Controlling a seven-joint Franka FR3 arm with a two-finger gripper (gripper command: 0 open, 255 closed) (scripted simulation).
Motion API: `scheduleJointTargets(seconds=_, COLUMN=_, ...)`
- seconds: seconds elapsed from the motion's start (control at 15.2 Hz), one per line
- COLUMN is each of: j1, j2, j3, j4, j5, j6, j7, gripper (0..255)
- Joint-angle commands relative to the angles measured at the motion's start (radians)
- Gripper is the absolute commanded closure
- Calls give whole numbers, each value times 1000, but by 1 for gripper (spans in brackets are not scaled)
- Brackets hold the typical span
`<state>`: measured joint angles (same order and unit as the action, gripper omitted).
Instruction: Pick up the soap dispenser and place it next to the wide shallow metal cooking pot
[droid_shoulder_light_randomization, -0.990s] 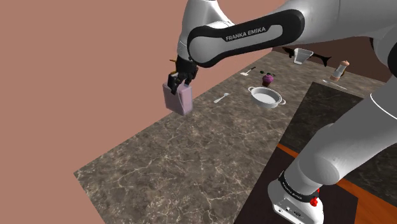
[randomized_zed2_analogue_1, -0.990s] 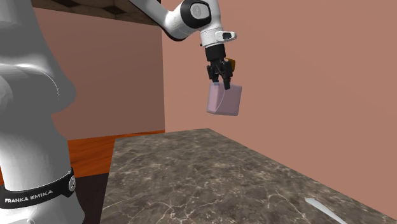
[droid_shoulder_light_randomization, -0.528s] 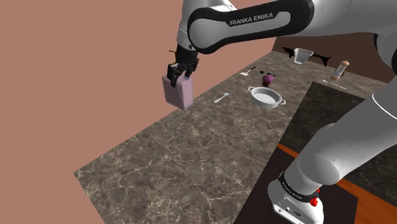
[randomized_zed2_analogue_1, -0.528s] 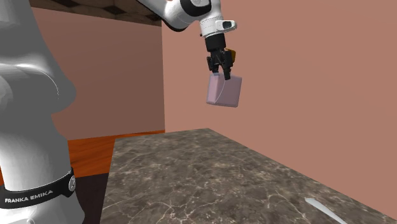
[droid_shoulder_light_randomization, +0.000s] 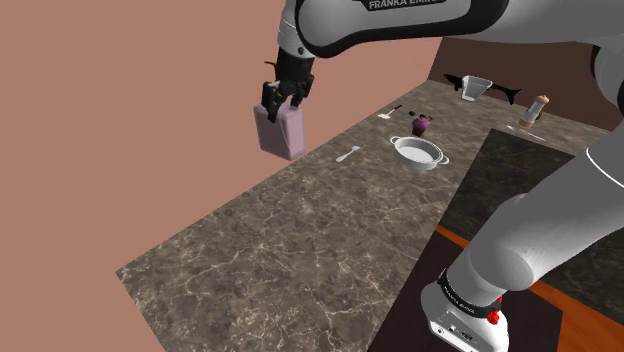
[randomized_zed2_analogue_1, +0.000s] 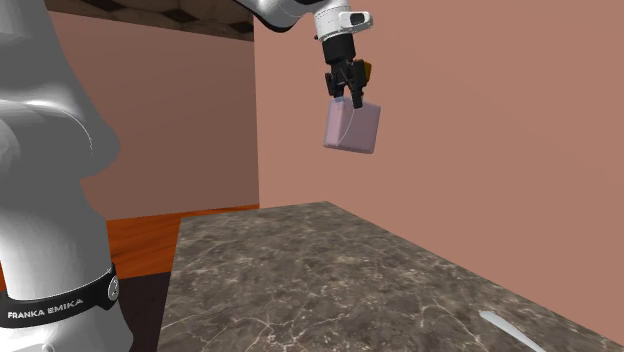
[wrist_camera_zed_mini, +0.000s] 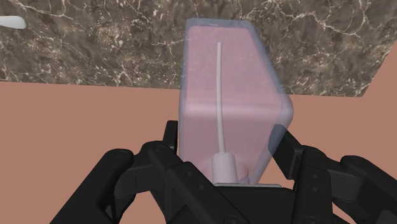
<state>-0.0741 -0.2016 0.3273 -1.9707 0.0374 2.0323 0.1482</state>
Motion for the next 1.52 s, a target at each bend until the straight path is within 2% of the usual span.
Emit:
scheduleJointTargets(seconds=0.0, j1=-1, j2=2, j3=-1, j4=32, j5=-1, j6=-30, j7=0, gripper=255)
scheduleJointTargets(seconds=0.4, j1=-3, j2=9, j3=-2, j4=114, j5=-4, j6=-106, j7=0, gripper=255)
scheduleJointTargets(seconds=0.92, j1=-65, j2=-33, j3=-127, j4=-11, j5=33, j6=-27, j7=-203, gripper=255)
scheduleJointTargets(seconds=1.45, j1=-132, j2=-5, j3=-245, j4=-60, j5=55, j6=38, j7=-401, gripper=255)
